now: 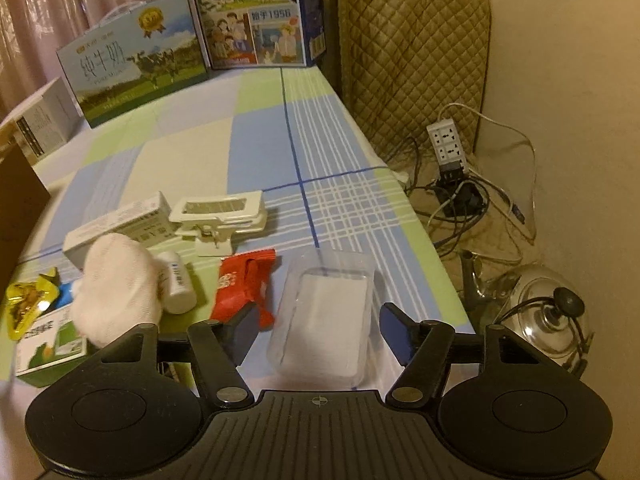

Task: Organize objects
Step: 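Reach the left tool to the yellow snack bag while the right tool reaches the clear tray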

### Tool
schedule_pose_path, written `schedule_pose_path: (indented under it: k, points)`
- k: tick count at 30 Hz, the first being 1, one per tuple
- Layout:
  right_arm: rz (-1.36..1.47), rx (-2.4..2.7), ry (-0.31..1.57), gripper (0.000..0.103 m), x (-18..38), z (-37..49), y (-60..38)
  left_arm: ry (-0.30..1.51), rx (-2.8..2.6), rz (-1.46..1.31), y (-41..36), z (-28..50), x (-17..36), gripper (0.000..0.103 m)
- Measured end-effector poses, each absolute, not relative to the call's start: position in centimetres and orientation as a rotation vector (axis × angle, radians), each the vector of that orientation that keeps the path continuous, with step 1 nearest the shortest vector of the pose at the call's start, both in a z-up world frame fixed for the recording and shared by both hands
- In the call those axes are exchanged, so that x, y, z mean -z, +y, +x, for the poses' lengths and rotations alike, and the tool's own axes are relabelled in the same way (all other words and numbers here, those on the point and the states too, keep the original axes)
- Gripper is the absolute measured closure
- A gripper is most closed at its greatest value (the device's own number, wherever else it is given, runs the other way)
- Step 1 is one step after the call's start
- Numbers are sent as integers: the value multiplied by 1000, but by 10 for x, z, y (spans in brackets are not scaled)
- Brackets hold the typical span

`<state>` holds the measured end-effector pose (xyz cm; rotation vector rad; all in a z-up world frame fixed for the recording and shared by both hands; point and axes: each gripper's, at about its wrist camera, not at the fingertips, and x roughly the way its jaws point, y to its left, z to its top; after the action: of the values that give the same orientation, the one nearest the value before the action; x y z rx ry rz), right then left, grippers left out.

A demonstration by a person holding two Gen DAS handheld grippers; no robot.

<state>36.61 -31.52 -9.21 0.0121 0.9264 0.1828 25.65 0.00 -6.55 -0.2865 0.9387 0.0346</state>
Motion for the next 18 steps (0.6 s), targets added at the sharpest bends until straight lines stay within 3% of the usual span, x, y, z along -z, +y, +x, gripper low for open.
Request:
schedule_pose_path:
  k: [18]
  points:
    - [26,-222,997,40,114,399,-324,1016,-142,-618,28,329,113,16]
